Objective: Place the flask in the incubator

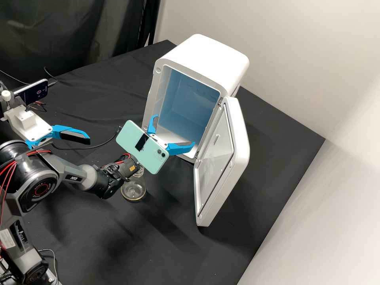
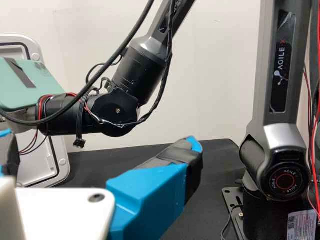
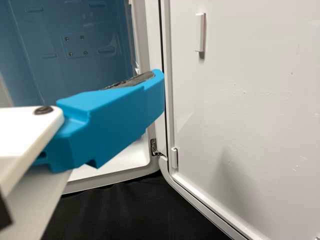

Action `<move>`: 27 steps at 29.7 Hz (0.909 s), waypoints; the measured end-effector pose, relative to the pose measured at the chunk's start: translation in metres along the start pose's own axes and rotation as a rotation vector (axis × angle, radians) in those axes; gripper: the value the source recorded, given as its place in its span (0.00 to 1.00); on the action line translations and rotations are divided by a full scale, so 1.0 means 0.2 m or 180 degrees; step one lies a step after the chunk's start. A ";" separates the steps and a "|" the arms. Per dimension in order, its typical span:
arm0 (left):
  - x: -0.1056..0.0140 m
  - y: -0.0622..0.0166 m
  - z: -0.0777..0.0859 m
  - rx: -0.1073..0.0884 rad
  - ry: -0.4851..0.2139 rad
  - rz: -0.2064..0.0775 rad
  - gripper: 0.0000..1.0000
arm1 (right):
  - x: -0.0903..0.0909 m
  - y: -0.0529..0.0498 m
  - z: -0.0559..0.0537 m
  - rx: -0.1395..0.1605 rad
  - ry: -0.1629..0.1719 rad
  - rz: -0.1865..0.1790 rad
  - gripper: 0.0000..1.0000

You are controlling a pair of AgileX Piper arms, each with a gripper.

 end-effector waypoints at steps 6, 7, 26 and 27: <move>0.00 0.000 0.00 0.0000 0.0000 0.0000 1.00 | 0.00 0.00 0.00 0.0000 0.0000 0.0000 1.00; 0.00 0.000 0.00 0.0000 0.0000 0.0000 1.00 | 0.00 0.00 0.00 0.0000 0.0000 0.0000 1.00; -0.06 -0.217 0.02 -0.0012 -0.0081 -0.0315 1.00 | 0.00 0.00 0.00 0.0000 0.0000 0.0000 1.00; -0.07 -0.222 0.02 -0.0010 -0.0084 -0.0308 1.00 | 0.00 0.00 0.00 0.0000 0.0000 0.0000 1.00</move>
